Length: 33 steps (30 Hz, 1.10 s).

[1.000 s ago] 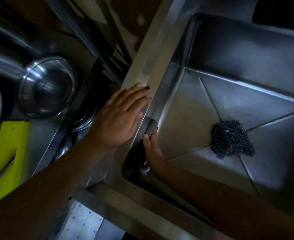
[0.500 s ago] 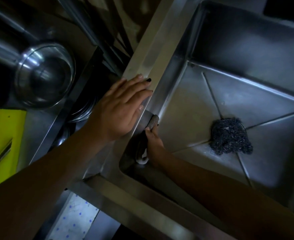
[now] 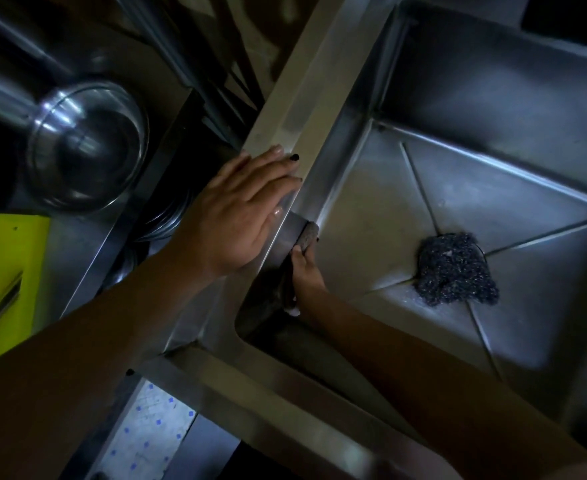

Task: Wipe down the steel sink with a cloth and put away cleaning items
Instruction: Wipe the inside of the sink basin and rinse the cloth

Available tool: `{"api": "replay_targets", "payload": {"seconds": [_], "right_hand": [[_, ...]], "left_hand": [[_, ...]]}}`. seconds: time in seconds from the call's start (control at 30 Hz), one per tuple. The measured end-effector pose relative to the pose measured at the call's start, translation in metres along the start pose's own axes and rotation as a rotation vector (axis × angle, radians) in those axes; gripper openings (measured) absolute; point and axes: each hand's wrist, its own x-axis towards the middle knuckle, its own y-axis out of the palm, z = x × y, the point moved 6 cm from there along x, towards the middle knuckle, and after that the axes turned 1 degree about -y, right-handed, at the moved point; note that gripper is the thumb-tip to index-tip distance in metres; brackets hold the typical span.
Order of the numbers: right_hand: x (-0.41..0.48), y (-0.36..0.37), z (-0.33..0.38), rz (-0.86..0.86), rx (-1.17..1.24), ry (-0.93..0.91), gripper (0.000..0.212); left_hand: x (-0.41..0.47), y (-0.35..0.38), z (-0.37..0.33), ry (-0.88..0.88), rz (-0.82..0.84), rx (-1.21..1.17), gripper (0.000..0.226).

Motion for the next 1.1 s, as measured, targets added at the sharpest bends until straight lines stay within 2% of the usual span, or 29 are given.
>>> {"api": "replay_targets", "payload": {"seconds": [0.2,0.3,0.43,0.53,0.67,0.87,1.1], "right_hand": [[-0.010,0.004,-0.003,0.038,0.025,0.076,0.056],[-0.024,0.005,-0.004,0.115,0.064,-0.008,0.058],[-0.034,-0.006,0.004,0.133,0.075,-0.070,0.051],[-0.045,-0.013,0.011,0.095,-0.054,-0.124,0.045],[-0.059,-0.019,0.022,0.038,-0.069,-0.171,0.035],[-0.076,-0.030,0.040,-0.043,0.150,-0.167,0.010],[-0.106,-0.042,0.068,-0.162,0.413,-0.182,0.020]], "left_hand": [[-0.001,-0.001,-0.002,0.011,-0.005,0.009,0.036],[0.000,-0.001,-0.002,0.001,-0.001,0.005,0.036],[0.001,-0.001,-0.002,-0.011,0.026,-0.013,0.040],[0.002,-0.001,-0.001,-0.014,0.025,-0.042,0.040],[0.001,-0.003,-0.002,0.003,0.008,-0.062,0.039],[0.002,0.000,0.000,0.019,0.026,-0.104,0.040],[0.002,0.004,0.005,0.010,0.038,-0.184,0.039]]}}
